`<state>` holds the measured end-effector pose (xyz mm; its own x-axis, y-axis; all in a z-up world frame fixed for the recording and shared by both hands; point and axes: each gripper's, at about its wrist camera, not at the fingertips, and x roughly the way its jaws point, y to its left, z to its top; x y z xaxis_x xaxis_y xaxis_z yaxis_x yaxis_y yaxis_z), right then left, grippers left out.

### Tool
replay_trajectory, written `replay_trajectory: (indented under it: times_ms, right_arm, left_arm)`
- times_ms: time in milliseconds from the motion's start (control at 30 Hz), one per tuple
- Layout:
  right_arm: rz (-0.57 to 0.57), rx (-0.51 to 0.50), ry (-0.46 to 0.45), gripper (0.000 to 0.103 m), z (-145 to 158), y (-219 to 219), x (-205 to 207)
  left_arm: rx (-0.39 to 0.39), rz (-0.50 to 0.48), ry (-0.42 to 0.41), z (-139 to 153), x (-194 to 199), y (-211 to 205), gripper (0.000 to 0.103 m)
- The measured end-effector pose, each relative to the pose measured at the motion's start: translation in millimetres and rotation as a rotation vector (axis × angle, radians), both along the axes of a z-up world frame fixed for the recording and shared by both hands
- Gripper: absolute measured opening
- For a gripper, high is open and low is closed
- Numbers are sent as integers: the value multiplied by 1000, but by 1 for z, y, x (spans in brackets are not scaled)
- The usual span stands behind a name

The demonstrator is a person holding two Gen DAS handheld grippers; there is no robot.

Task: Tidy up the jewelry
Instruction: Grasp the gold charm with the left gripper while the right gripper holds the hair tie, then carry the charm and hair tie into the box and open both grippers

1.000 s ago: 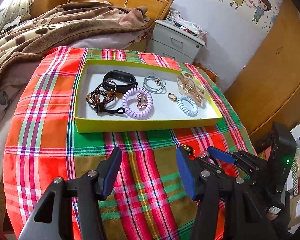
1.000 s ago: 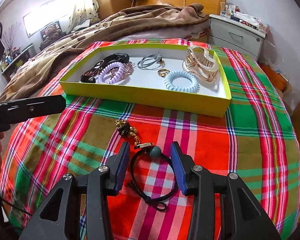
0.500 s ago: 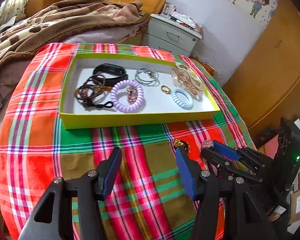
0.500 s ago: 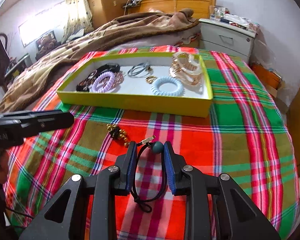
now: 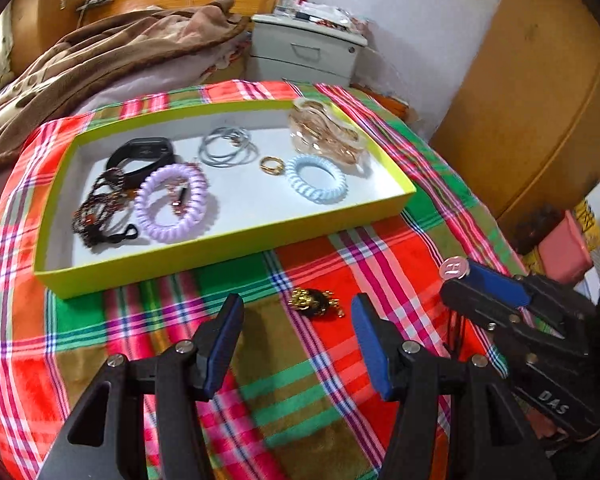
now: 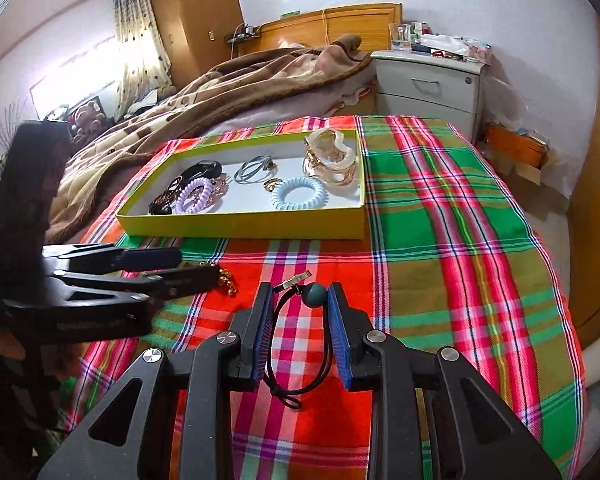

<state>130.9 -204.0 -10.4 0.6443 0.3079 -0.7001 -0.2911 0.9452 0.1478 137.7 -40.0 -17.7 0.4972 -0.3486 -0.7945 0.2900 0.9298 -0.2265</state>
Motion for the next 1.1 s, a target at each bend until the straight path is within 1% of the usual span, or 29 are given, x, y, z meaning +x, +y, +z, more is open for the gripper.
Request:
replay_trajectory:
  times_ms: [67, 133, 200, 300, 467, 500, 567, 600, 667, 733, 800, 867, 1100]
  right_arm:
    - [-3, 5, -2, 28, 1, -2, 0]
    - [-3, 12, -2, 28, 1, -3, -1]
    - [-5, 13, -5, 28, 1, -4, -2]
    - [-10, 20, -10, 28, 2, -5, -2]
    - [-11, 30, -16, 28, 3, -7, -2]
    - [-11, 30, -16, 28, 3, -7, -1]
    - [-11, 32, -17, 28, 3, -7, -2]
    - [-11, 32, -17, 28, 3, -7, -2]
    - [-12, 32, -20, 28, 4, -6, -2]
    - [-13, 31, -21, 28, 4, -6, -2]
    - [-15, 31, -22, 28, 4, -6, -3]
    - [-16, 29, -23, 28, 4, -6, -4]
    - [-16, 27, -30, 28, 7, -5, -4]
  left_arm:
    - [21, -4, 1, -2, 2, -5, 58]
    - [58, -16, -10, -5, 3, -13, 58]
    - [74, -25, -4, -8, 5, -17, 58]
    - [106, -11, -29, -9, 5, -20, 58]
    - [159, -24, -58, -11, 3, -26, 57]
    - [166, -22, -61, -11, 3, -27, 56]
    - [172, -14, -63, -11, 1, -26, 46]
    - [177, -14, -65, -10, 1, -25, 44]
    - [165, -8, -62, -10, 1, -22, 34]
    - [152, -6, -60, -9, 1, -19, 29]
    - [136, -5, -55, -9, 1, -17, 29]
    - [123, 0, -52, -8, 0, -14, 26]
    - [97, 6, -54, -5, -6, -5, 25]
